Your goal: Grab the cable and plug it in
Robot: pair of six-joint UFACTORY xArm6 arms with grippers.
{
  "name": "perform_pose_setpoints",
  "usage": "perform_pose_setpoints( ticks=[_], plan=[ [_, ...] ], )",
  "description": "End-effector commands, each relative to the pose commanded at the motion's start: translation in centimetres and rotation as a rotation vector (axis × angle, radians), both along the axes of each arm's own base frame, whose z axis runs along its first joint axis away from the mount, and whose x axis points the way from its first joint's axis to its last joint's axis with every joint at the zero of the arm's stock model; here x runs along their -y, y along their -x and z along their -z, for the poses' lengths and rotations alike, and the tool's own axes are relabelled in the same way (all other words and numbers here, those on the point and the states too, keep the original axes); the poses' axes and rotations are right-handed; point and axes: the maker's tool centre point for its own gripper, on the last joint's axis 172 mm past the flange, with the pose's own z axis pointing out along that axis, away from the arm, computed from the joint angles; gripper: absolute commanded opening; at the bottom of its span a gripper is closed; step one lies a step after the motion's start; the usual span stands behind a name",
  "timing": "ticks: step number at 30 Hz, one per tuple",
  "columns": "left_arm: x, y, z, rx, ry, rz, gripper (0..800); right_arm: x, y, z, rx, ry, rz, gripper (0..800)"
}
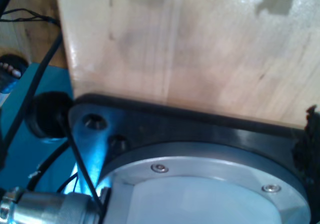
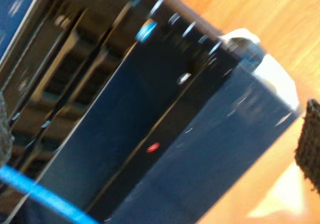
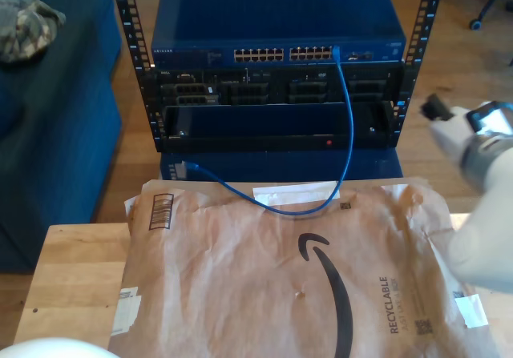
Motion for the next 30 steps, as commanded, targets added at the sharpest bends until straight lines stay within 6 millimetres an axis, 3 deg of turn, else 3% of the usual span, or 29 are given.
perform_pose_setpoints(
  ticks=[3,7,11,14,17,19,22,28,30],
  plan=[
    [0.0,0.0,0.0,0.0,0.0,0.0,800,4.7,2.6,1.4,-0.103,0.037,0.021,794],
    [0.0,0.0,0.0,0.0,0.0,0.0,800,10.7,8.6,4.1,-0.284,0.082,0.015,794],
    [0.0,0.0,0.0,0.0,0.0,0.0,800,15.3,14.6,5.3,-0.41,0.043,0.065,794],
    [0.0,0.0,0.0,0.0,0.0,0.0,800,17.1,19.8,6.0,-0.54,0.04,0.063,794],
    [0.0,0.0,0.0,0.0,0.0,0.0,800,17.9,25.2,7.2,-0.693,0.035,0.068,794],
    [0.0,0.0,0.0,0.0,0.0,0.0,800,18.6,30.1,8.0,-0.816,0.021,0.095,794],
    [0.0,0.0,0.0,0.0,0.0,0.0,800,17.3,37.1,10.3,-0.986,-0.061,0.123,794],
    [0.0,0.0,0.0,0.0,0.0,0.0,800,13.1,45.2,14.7,-1.073,-0.338,0.269,794],
    [0.0,0.0,0.0,0.0,0.0,0.0,800,11.6,46.7,16.1,-1.082,-0.41,0.298,794]
  ],
)
